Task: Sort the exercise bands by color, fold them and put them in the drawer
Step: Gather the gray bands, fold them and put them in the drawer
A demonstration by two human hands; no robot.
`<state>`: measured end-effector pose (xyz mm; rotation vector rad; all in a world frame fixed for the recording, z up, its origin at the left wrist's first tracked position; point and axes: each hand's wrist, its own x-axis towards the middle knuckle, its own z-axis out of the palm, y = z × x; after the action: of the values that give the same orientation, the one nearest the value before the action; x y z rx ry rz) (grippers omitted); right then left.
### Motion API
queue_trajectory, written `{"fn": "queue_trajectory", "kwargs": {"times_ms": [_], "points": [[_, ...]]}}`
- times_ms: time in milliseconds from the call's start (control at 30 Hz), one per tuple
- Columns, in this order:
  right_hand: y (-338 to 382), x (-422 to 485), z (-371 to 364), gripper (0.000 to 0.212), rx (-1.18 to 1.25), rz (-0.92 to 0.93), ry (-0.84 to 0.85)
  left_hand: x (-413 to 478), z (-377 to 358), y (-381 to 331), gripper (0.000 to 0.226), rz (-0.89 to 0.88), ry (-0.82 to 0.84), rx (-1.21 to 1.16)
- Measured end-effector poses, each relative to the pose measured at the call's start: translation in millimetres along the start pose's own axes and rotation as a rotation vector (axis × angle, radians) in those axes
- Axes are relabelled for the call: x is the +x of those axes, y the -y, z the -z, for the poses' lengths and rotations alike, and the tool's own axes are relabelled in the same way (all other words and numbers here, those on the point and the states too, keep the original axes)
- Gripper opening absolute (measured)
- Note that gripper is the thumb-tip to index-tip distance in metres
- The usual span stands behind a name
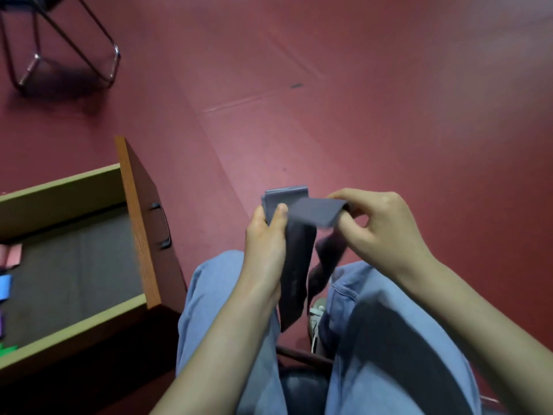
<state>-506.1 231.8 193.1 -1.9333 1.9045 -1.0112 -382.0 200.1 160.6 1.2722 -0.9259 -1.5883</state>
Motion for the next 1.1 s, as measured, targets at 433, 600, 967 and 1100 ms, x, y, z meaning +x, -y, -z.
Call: {"fn": "queue_trajectory", "kwargs": {"times_ms": [433, 600, 967, 1100], "points": [[52, -80, 5, 0.015, 0.938, -0.317, -0.012, -73, 5, -15, 0.018, 0.048, 0.015, -0.142], [68, -99, 1, 0.009, 0.801, -0.301, -0.084, -104, 8, -26, 0.022, 0.076, 0.073, -0.200], [87, -117, -1, 0.064, 0.525, -0.361, -0.096, -131, 15, -23, 0.044, 0.032, 0.133, -0.116], [90, -119, -4, 0.061, 0.446, -0.365, -0.108, -136, 15, -22, 0.010, -0.164, 0.105, -0.002]]}}
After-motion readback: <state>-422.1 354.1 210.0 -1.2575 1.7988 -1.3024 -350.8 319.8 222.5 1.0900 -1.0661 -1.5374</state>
